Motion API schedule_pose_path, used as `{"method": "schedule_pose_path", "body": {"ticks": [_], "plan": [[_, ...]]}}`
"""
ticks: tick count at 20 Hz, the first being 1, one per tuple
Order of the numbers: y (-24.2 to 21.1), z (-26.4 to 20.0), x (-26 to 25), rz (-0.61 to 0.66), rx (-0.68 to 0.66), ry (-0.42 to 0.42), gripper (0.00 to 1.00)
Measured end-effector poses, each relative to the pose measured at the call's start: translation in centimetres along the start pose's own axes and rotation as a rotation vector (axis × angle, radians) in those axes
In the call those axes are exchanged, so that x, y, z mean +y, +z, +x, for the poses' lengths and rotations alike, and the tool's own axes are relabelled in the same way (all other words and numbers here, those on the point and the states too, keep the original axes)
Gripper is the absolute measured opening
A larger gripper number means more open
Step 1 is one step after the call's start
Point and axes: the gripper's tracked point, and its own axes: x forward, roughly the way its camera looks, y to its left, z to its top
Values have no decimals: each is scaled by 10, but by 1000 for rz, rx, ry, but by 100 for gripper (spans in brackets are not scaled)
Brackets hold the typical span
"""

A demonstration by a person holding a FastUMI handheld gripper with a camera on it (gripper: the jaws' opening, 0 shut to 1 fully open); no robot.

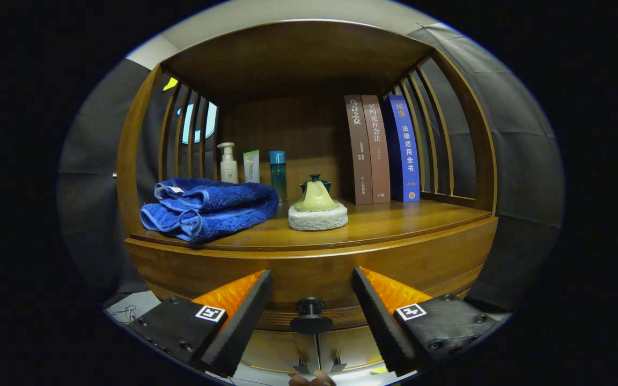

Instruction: Pull open the drawer, take out the items inside it, and place them on the countertop above the cabinet.

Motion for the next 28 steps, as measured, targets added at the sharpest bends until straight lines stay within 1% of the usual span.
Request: {"method": "schedule_pose_path", "body": {"ticks": [5,9,12,14,16,19,21,22,24,28], "plan": [[1,-1,-1,20,-8,4,100],[28,-14,-4,-17,-66,1,99],[47,-36,0,-18,-51,19,99],[69,-54,5,-13,-47,43,99],[100,-74,10,-23,-49,65,99],[161,-109,16,-86,-76,76,99],[197,-132,28,-119,-95,107,99],[208,-141,33,-124,-88,123,99],[223,-158,34,-119,-63,129,99],[246,-184,35,-70,-70,135,99]]}}
